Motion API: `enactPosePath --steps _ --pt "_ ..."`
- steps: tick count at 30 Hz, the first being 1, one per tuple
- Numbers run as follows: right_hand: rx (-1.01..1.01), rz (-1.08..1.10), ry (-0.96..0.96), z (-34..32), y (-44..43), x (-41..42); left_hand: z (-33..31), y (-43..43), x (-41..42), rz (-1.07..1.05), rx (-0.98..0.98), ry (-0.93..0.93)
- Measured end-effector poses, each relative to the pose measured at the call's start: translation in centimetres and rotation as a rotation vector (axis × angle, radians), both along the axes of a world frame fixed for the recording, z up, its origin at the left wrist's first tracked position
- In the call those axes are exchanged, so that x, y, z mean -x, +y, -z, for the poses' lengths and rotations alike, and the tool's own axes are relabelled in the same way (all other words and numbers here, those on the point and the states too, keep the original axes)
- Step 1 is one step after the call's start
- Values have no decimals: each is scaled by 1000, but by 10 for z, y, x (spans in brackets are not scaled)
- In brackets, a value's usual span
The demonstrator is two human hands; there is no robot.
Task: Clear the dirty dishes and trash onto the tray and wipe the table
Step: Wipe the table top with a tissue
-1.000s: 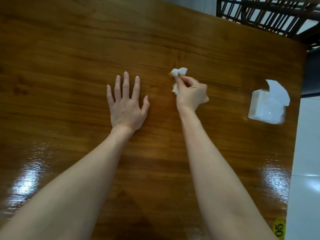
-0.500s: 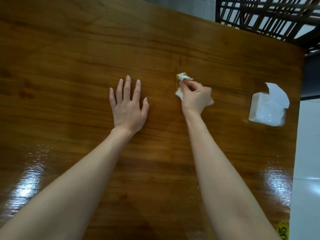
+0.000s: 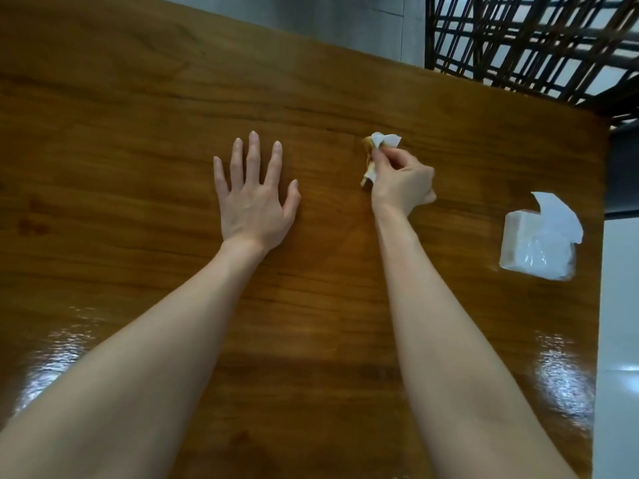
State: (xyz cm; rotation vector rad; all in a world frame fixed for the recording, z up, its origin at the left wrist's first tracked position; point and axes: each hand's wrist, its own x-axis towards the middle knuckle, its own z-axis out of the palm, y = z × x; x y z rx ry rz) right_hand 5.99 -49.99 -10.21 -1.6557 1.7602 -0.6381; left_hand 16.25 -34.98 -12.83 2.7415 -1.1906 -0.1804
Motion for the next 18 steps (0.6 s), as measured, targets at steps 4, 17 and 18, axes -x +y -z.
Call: enactPosePath --steps 4,17,18 --pt "21 -198 -8 4 16 -35 2 -1 0 -8 6 -11" --pt "3 -249 13 0 -1 -57 3 -1 1 -3 -3 -24" --pt "11 -329 26 1 11 -63 4 -1 1 -5 -4 -25"
